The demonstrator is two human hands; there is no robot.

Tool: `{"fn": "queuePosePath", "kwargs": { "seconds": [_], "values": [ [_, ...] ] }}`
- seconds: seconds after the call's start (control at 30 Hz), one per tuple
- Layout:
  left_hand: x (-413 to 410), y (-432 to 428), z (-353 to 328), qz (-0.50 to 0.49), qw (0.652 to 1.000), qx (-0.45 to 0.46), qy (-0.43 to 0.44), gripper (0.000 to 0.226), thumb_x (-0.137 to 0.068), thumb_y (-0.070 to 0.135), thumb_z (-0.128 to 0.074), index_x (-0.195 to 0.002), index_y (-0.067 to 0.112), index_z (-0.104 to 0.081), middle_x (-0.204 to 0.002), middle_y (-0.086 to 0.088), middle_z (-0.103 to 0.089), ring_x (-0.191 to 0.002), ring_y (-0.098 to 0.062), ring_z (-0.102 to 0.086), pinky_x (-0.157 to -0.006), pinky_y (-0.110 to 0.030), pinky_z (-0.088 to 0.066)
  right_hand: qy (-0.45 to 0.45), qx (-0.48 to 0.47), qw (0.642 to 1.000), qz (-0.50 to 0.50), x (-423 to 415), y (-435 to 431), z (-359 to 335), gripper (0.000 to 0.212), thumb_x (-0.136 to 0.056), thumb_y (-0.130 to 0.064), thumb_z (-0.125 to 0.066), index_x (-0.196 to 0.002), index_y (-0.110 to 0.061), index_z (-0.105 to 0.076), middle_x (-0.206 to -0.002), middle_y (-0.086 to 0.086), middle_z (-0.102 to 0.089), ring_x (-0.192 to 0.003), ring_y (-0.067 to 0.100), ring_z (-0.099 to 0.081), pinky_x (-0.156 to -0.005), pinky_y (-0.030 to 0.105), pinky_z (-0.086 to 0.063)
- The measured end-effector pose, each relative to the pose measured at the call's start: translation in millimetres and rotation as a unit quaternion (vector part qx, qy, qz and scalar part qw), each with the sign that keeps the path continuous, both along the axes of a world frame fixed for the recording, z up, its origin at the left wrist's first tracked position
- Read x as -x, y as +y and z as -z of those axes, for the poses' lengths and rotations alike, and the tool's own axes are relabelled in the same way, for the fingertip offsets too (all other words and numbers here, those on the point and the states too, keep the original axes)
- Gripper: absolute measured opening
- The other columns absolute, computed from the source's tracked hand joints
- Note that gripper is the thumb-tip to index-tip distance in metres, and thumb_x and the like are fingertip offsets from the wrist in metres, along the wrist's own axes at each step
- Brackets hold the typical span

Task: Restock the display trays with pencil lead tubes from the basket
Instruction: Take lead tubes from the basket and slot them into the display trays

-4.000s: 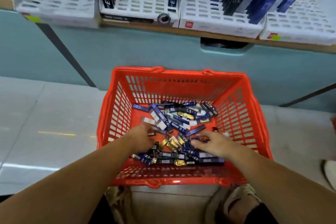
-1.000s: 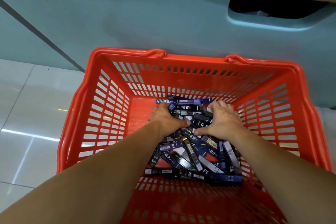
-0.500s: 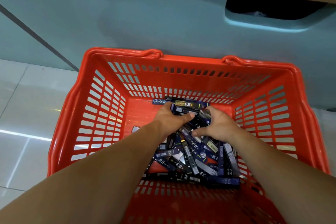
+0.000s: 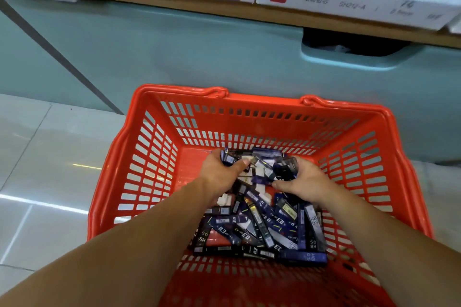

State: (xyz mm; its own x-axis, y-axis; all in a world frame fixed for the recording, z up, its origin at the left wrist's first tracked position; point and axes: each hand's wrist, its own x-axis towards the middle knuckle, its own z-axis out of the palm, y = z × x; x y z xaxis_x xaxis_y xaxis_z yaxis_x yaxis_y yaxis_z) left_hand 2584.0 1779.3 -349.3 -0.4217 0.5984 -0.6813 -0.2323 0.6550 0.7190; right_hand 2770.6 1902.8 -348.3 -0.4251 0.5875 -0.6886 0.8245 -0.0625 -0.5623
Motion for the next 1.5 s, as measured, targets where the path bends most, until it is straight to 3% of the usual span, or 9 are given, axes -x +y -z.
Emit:
{"fn": "queuePosePath", "kwargs": {
  "seconds": [0.13,0.47,0.6,0.83,0.9,1.0,1.13,1.27,1.5],
  "values": [
    [5.3,-13.7,-9.8,-0.029,0.999,-0.018,0.024,0.025,-0.094,0.027,-0.076,-0.114,0.021,-0.063,-0.105,0.006,-0.072,-0.098,-0.011,-0.066,-0.084,-0.03,-0.051,0.043,0.005,0.999,0.032,2.5,-8.9,-15.3,0.036,-0.087,-0.021,-0.082,-0.108,-0.031,-0.055,-0.098,-0.02,-0.063,-0.084,-0.007,-0.056,-0.066,0.008,-0.044],
    [20.2,-36.2,-55.4,-0.073,0.991,-0.079,0.075,0.018,-0.093,0.023,-0.077,-0.103,0.02,-0.063,-0.099,-0.001,-0.074,-0.09,-0.019,-0.069,-0.083,-0.036,-0.057,0.106,0.001,0.983,0.153,20.6,-36.6,-66.8,0.032,-0.085,-0.01,-0.079,-0.106,-0.023,-0.058,-0.108,-0.007,-0.069,-0.102,0.018,-0.065,-0.082,0.029,-0.047],
    [19.7,-42.2,-79.4,-0.112,0.987,-0.115,0.017,0.017,-0.092,0.016,-0.077,-0.105,0.016,-0.066,-0.101,-0.007,-0.078,-0.094,-0.026,-0.075,-0.088,-0.045,-0.061,0.119,0.041,0.973,0.194,26.1,-58.5,-88.5,0.095,-0.064,-0.037,-0.094,-0.144,-0.022,-0.047,-0.143,0.004,-0.058,-0.126,0.027,-0.058,-0.108,0.049,-0.047],
    [9.1,-51.0,-138.8,-0.138,0.97,-0.186,-0.07,0.011,-0.098,0.009,-0.068,-0.104,0.009,-0.059,-0.052,0.007,-0.063,-0.037,-0.006,-0.057,-0.036,-0.017,-0.043,0.225,0.148,0.911,0.312,30.9,-83.6,-130.8,0.102,-0.061,-0.035,-0.098,-0.145,-0.018,-0.043,-0.145,0.005,-0.056,-0.133,0.032,-0.053,-0.115,0.055,-0.036],
    [6.1,-55.3,-150.1,-0.14,0.966,-0.208,-0.066,0.014,-0.099,0.007,-0.067,-0.111,0.006,-0.059,-0.05,0.008,-0.062,-0.037,-0.006,-0.056,-0.038,-0.017,-0.043,0.256,0.166,0.887,0.347,35.1,-90.2,-150.5,0.07,-0.063,-0.029,-0.097,-0.119,-0.02,-0.056,-0.113,0.005,-0.071,-0.106,0.028,-0.068,-0.089,0.052,-0.057],
    [1.5,-61.1,-160.7,-0.143,0.962,-0.224,-0.057,0.023,-0.099,0.008,-0.067,-0.118,-0.002,-0.059,-0.053,0.007,-0.062,-0.04,-0.006,-0.057,-0.04,-0.019,-0.045,0.271,0.153,0.882,0.355,40.0,-100.4,-169.6,0.046,-0.08,-0.025,-0.087,-0.118,-0.018,-0.063,-0.097,-0.003,-0.072,-0.082,0.012,-0.066,-0.049,0.028,-0.051],
    [-9.7,-67.8,-167.9,-0.167,0.955,-0.233,-0.072,0.027,-0.096,0.014,-0.072,-0.118,0.002,-0.062,-0.07,-0.004,-0.072,-0.049,-0.013,-0.066,-0.05,-0.028,-0.054,0.274,0.107,0.874,0.386,47.4,-113.2,-170.4,0.053,-0.077,-0.029,-0.09,-0.12,-0.025,-0.06,-0.114,0.0,-0.072,-0.098,0.021,-0.067,-0.066,0.033,-0.054],
    [-23.9,-75.0,-169.9,-0.151,0.958,-0.23,-0.078,0.022,-0.095,0.016,-0.074,-0.115,0.006,-0.067,-0.085,-0.01,-0.078,-0.059,-0.02,-0.072,-0.055,-0.032,-0.057,0.291,0.114,0.849,0.427,42.8,-121.2,-165.6,0.043,-0.08,-0.024,-0.088,-0.116,-0.022,-0.064,-0.107,0.005,-0.077,-0.09,0.026,-0.074,-0.052,0.034,-0.057],
    [-34.9,-81.9,-149.7,-0.075,0.976,-0.191,-0.068,0.031,-0.093,0.026,-0.077,-0.113,0.003,-0.067,-0.083,-0.018,-0.072,-0.065,-0.024,-0.063,-0.059,-0.036,-0.05,0.295,0.129,0.823,0.467,25.0,-111.7,-153.7,0.035,-0.085,-0.008,-0.082,-0.115,-0.011,-0.064,-0.093,0.016,-0.079,-0.079,0.038,-0.077,-0.067,0.058,-0.062]
  ]
}}
